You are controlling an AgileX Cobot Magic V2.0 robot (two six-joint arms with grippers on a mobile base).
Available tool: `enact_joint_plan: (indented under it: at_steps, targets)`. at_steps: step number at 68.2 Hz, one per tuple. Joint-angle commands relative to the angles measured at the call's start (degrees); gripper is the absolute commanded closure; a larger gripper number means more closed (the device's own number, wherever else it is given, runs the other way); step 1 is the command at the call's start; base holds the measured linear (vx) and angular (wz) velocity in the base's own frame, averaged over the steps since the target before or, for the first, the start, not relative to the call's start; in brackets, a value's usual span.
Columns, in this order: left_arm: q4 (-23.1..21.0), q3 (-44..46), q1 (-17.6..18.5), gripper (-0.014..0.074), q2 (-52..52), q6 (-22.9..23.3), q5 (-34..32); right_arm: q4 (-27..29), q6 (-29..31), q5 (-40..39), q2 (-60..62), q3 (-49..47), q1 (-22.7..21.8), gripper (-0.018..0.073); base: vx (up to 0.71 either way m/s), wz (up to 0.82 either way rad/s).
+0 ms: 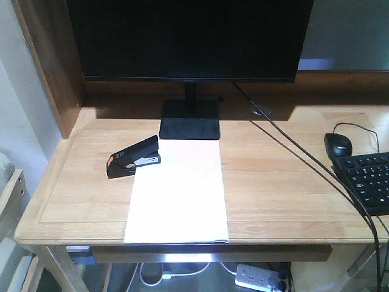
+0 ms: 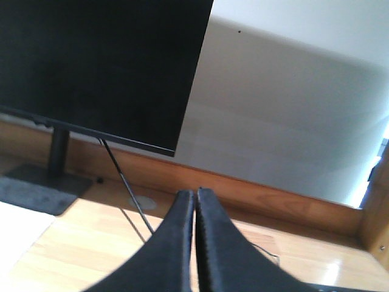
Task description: Grab stapler and paper to desk for stapling
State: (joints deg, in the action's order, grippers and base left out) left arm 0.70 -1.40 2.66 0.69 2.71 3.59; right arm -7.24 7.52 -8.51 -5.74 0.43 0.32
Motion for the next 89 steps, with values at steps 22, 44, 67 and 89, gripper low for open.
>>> enact_joint_plan:
  at_steps: [22,44,67,89]
  targets:
    - [-0.29,-0.63,0.16,0.0603,0.87,0.12,-4.2,-1.09,-14.14,2.27,6.87,1.38,-0.35,0.0569,0.0,0.0]
    - [-0.29,-0.63,0.16,0.0603,0.87,0.12,-4.2,-1.29,-14.43,6.46,6.87,1.38,-0.35,0.0569,0.0,0.0]
    - [-0.29,-0.63,0.16,0.0603,0.87,0.12,-4.2,-0.57,-7.52,5.98,6.87,1.38,-0.35,0.0569,0.0,0.0]
    - [-0.29,-0.63,0.16,0.0603,0.87,0.12,-4.2,0.48,-7.87,6.03,6.87,1.38,-0.35,0.0569,0.0,0.0]
